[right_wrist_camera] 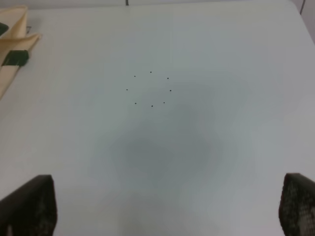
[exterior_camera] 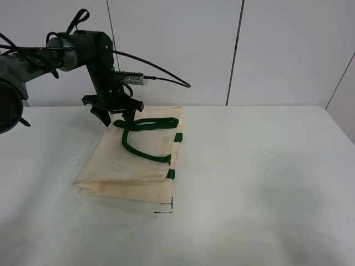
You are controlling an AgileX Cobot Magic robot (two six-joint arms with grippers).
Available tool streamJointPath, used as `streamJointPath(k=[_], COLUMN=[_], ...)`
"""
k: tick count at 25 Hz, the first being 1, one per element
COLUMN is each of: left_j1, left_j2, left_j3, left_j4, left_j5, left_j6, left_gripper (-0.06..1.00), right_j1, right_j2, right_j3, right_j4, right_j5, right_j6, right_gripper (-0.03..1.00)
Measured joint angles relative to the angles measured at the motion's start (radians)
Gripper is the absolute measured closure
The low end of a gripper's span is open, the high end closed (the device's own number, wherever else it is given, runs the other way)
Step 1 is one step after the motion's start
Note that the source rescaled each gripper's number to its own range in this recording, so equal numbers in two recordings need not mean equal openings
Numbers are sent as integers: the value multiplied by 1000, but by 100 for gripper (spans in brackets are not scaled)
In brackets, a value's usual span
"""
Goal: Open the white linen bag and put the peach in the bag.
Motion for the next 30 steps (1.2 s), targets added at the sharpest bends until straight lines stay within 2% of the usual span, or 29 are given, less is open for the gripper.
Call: streamJointPath(k=[10, 13, 16, 20, 28, 30], left_j1=[248, 298, 306, 303, 303, 303], left_j2=[0, -1, -36, -162, -616, -673], left_j3=[0, 0, 40, 179, 634, 688], left_j4=[14, 6, -22, -36, -36, -36], left_j5=[0, 0, 0, 0, 0, 0], left_j6=[5, 5, 8, 21, 32, 33], left_gripper=[-6, -6, -6, -6, -6, -6], right_j1=[0, 0, 0, 0, 0, 0], right_j2=[0, 0, 0, 0, 0, 0], right_j3=[0, 0, 0, 0, 0, 0], right_j4=[0, 0, 0, 0, 0, 0], right_j5=[0, 0, 0, 0, 0, 0], right_j6=[0, 0, 0, 0, 0, 0], right_gripper=[-3, -3, -3, -3, -3, -3])
